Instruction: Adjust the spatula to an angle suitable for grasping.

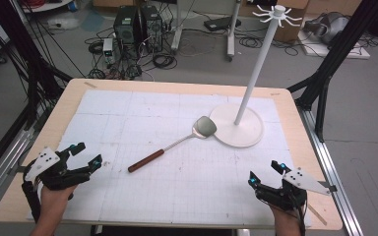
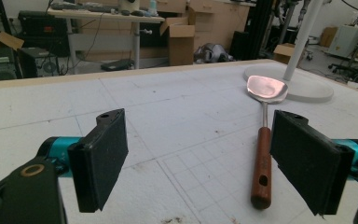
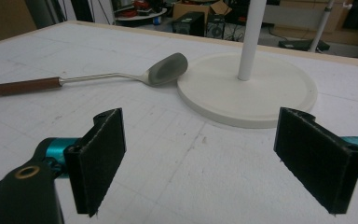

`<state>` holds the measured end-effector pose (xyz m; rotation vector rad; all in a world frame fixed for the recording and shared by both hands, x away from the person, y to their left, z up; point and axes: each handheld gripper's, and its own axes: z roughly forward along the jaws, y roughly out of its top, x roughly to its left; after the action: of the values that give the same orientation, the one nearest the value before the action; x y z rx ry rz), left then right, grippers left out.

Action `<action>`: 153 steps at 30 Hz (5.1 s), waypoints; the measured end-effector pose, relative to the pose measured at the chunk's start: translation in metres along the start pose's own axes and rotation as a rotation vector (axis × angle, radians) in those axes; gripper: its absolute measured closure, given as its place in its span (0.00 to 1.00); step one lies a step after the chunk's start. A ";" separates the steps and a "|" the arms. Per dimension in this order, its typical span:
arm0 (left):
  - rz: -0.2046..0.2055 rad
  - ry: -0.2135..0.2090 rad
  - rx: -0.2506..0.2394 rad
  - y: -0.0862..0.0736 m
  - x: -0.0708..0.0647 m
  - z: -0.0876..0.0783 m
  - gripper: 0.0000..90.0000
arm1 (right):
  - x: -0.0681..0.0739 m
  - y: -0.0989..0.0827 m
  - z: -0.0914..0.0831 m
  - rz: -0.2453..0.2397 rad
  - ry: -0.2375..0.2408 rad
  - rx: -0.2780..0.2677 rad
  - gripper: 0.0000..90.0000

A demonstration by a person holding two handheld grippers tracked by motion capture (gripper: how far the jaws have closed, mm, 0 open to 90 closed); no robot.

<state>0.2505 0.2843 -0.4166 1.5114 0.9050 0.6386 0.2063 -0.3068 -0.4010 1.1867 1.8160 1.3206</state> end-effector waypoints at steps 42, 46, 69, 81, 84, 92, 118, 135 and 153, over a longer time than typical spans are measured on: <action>0.029 -0.303 0.366 0.034 -0.050 0.148 0.34 | 0.002 0.000 0.003 0.008 -0.010 0.032 0.17; 0.053 -0.322 0.417 0.039 -0.060 0.172 0.34 | -0.002 -0.002 0.000 0.019 -0.019 0.032 0.17; 0.117 -0.330 0.700 0.017 -0.085 0.243 0.51 | -0.009 -0.005 -0.008 0.049 -0.035 0.038 0.17; 0.203 -0.332 0.728 0.013 -0.091 0.243 0.71 | -0.010 -0.006 -0.008 0.056 -0.036 0.038 0.17; 0.217 -0.339 0.730 0.013 -0.091 0.243 0.81 | -0.010 -0.006 -0.008 0.064 -0.040 0.040 0.17; 0.183 -0.331 0.747 0.013 -0.091 0.242 0.92 | -0.010 -0.006 -0.008 0.064 -0.041 0.041 0.18; 0.163 -0.378 0.769 0.008 -0.084 0.201 0.93 | -0.009 -0.005 -0.009 0.072 -0.042 0.039 0.18; 0.182 -0.455 0.741 0.002 -0.093 0.165 0.93 | -0.007 -0.005 -0.008 0.061 -0.039 0.038 0.18; 0.098 -0.398 0.578 0.012 -0.088 0.125 0.64 | -0.006 -0.005 -0.008 0.065 -0.040 0.042 0.18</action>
<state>0.3068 0.1421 -0.4139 2.1153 0.7376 0.1229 0.2002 -0.3163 -0.4032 1.2953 1.7981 1.2910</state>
